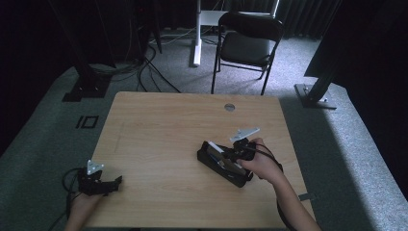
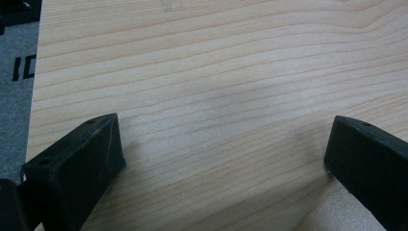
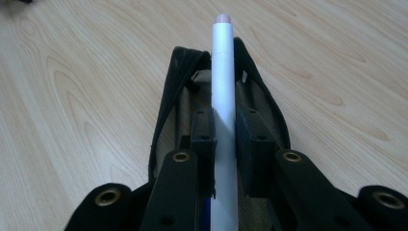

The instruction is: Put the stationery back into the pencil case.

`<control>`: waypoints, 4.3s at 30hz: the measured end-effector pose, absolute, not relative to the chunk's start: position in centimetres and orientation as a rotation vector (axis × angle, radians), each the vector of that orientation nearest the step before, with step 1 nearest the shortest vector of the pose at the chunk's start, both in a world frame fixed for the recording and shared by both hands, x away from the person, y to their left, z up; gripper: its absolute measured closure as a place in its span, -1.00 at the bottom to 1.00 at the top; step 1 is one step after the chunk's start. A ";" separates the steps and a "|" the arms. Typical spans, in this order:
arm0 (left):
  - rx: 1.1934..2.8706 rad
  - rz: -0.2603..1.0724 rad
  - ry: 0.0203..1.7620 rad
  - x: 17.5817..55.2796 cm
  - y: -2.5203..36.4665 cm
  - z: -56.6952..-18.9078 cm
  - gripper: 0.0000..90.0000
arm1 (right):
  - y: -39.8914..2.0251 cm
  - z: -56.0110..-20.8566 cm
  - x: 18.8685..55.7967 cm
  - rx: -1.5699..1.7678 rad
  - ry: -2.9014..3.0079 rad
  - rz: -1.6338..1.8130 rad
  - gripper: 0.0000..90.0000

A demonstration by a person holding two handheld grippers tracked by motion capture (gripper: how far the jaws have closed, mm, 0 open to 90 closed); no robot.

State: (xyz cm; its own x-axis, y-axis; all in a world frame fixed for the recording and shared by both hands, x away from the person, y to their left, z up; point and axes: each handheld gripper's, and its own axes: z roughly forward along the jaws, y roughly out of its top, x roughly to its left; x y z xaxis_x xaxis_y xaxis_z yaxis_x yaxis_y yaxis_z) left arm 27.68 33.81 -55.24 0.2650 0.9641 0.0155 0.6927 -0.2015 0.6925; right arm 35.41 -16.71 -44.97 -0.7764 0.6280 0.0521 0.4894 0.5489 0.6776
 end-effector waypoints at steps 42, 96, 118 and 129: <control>1.971 0.618 1.492 27.7 33.8 -55.2 -0.99 | -14.4 -48.4 37.0 0.939 2.719 0.794 0.74; 1.970 0.618 1.492 27.7 33.8 -55.2 -0.99 | -17.5 -45.7 37.5 1.091 2.374 1.197 -0.25; 1.970 0.618 1.492 27.7 33.8 -55.2 -0.99 | -20.0 -46.4 38.0 1.203 2.280 1.209 -0.29; 1.970 0.618 1.492 27.7 33.8 -55.2 -0.99 | -21.6 -47.0 37.9 1.257 2.233 1.205 -0.29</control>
